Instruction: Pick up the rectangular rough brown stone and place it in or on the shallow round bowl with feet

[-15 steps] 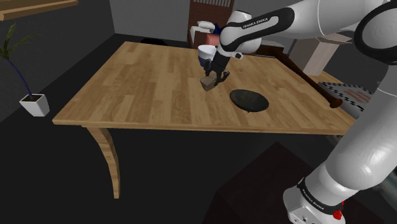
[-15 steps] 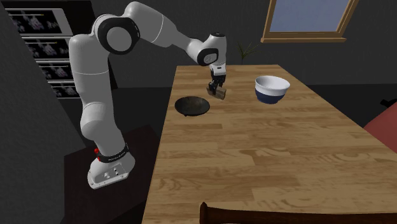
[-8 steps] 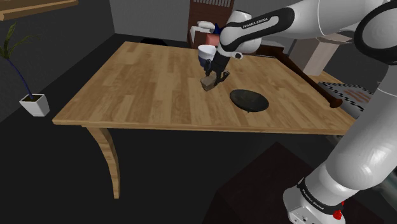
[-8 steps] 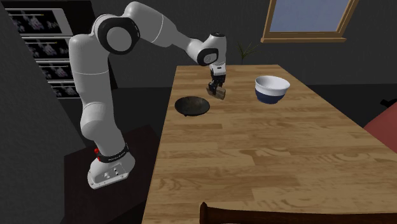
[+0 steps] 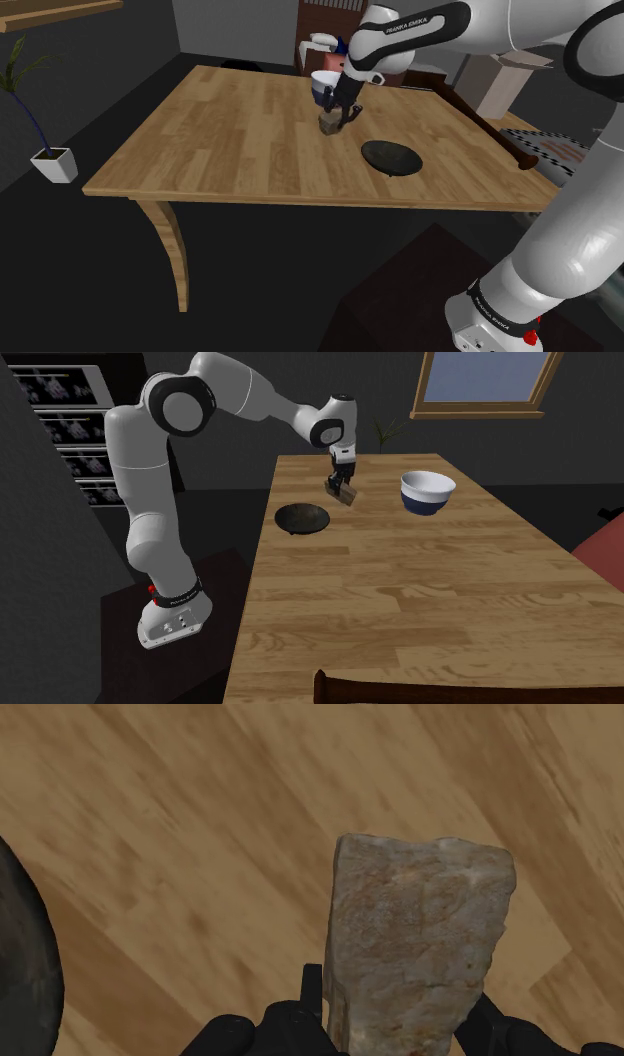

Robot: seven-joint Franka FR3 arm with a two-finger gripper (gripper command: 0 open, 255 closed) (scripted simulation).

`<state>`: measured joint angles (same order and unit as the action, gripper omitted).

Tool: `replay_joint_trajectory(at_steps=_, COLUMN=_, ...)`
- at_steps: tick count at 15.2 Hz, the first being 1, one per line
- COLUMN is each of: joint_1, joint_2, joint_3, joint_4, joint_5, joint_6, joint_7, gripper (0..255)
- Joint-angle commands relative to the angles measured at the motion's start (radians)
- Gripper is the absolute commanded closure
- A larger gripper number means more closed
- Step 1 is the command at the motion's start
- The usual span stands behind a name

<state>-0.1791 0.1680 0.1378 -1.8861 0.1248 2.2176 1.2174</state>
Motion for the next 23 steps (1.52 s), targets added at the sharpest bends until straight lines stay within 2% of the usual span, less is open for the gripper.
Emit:
replay_joint_trajectory(at_steps=1, joint_1=-0.001, joint_2=-0.009, joint_3=0.000, joint_4=0.019, joint_5=-0.001, joint_6=-0.027, joint_7=0.003, gripper=255)
replay_joint_trajectory(at_steps=18, joint_1=-0.003, joint_2=-0.047, joint_3=-0.002, joint_4=0.190, joint_5=-0.008, joint_6=-0.236, joint_7=0.026, gripper=255)
replay_joint_trajectory(at_steps=23, joint_1=-0.029, joint_2=-0.246, joint_3=-0.022, joint_4=-0.045, joint_5=0.029, joint_6=-0.205, joint_7=-0.034, gripper=255)
